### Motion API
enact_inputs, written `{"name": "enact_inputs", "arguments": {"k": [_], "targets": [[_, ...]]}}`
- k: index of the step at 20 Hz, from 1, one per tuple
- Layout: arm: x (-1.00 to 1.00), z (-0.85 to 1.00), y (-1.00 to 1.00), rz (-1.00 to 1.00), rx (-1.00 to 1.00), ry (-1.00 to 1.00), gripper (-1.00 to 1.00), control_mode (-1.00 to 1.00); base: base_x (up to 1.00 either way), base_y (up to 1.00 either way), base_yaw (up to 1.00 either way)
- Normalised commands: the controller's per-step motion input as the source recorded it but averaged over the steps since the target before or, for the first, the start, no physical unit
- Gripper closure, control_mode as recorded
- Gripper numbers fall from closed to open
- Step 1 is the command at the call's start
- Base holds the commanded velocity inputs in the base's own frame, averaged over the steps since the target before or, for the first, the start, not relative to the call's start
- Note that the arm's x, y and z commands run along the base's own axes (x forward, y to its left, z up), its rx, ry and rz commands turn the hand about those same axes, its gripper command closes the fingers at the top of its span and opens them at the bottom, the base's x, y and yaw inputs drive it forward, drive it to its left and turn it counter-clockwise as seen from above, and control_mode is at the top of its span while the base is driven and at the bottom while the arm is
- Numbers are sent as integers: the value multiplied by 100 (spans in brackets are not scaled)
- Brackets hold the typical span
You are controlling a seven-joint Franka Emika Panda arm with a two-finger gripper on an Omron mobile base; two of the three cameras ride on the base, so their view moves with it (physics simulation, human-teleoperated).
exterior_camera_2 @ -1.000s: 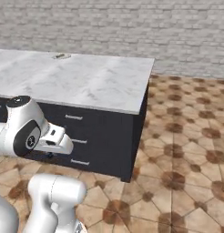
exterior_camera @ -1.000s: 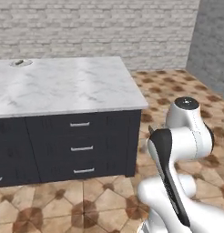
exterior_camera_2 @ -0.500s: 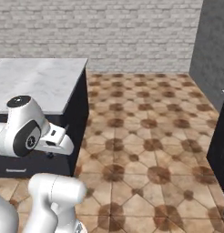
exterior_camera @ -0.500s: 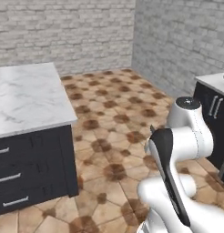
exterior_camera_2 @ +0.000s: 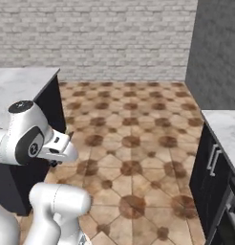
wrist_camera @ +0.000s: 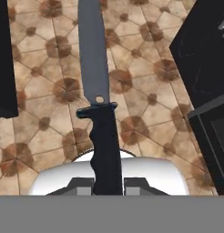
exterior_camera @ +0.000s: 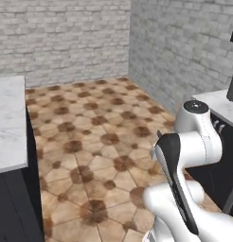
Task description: Retrieve the butter from the fridge and place it on a plate on the dining table. Then retrieve the butter knife by the fridge and place it near the plate.
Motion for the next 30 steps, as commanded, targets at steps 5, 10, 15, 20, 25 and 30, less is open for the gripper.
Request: {"name": "enact_inputs", "arguments": {"k": [5,10,15,20,25,30], "targets": [[0,0,0,0,0,0,100,100,100,-29,1],[0,0,0,0,0,0,100,100,100,-3,0],[0,0,0,0,0,0,100,100,100,-4,3],[0,0,0,0,0,0,100,100,100,0,6],[0,0,0,0,0,0,100,100,100,-1,9],[0,0,0,0,0,0,100,100,100,-6,6]]}}
